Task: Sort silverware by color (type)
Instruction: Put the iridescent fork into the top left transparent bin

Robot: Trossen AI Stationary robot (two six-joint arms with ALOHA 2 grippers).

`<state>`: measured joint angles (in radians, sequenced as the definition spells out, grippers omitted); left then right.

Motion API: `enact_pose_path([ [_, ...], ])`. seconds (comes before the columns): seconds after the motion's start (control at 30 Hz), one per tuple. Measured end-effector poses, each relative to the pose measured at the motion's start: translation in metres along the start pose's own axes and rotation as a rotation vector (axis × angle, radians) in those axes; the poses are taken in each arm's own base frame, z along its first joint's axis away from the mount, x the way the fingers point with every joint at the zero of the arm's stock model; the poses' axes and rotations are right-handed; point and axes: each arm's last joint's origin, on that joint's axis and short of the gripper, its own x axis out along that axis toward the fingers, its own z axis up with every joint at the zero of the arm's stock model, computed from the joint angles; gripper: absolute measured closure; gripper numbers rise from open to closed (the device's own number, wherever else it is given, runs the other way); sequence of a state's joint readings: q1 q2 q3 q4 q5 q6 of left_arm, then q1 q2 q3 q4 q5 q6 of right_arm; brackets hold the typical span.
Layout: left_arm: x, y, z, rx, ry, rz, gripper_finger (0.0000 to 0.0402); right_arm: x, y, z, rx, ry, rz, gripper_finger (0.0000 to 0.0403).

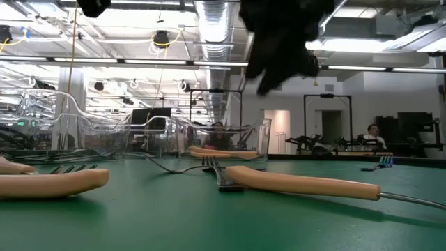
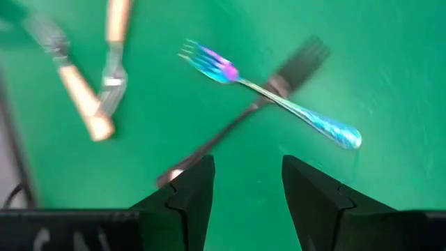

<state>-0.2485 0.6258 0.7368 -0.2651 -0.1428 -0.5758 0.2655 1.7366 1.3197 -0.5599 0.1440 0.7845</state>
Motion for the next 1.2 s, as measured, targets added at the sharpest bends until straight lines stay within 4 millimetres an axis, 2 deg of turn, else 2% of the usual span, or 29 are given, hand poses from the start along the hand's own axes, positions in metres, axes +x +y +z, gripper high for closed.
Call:
enact_pose_path([
  [0.1, 0.0, 0.0, 0.0, -0.025, -0.002, 0.011, 0.0249, 0.017, -0.005, -0.006, 0.077, 0.053, -0.056, 0.0216],
  [0.17, 0.0, 0.002, -0.001, -0.05, 0.001, 0.033, 0.0249, 0.02, -0.006, -0.007, 0.108, 0.069, -0.072, 0.0216],
  [0.37, 0.0, 0.006, -0.007, -0.109, 0.046, 0.1, 0.0249, 0.014, -0.011, -0.011, 0.112, 0.102, -0.132, 0.0216],
  [0.5, 0.0, 0.009, -0.011, -0.144, 0.084, 0.132, 0.0249, -0.001, -0.014, -0.007, 0.12, 0.092, -0.132, 0.0216],
  [0.63, -0.001, 0.01, -0.013, -0.165, 0.102, 0.148, 0.0249, -0.003, -0.015, -0.009, 0.133, 0.099, -0.143, 0.0216],
  [0.77, -0.001, 0.01, -0.014, -0.169, 0.124, 0.126, 0.0249, -0.009, -0.009, -0.014, 0.142, 0.101, -0.13, 0.0216],
  [0.87, -0.001, 0.008, -0.015, -0.173, 0.161, 0.081, 0.0249, -0.008, -0.003, -0.025, 0.112, 0.128, -0.137, 0.0216],
  [1.2, -0.004, -0.007, -0.024, -0.143, 0.255, -0.05, 0.0249, -0.015, 0.02, -0.048, 0.062, 0.142, -0.081, 0.0216],
])
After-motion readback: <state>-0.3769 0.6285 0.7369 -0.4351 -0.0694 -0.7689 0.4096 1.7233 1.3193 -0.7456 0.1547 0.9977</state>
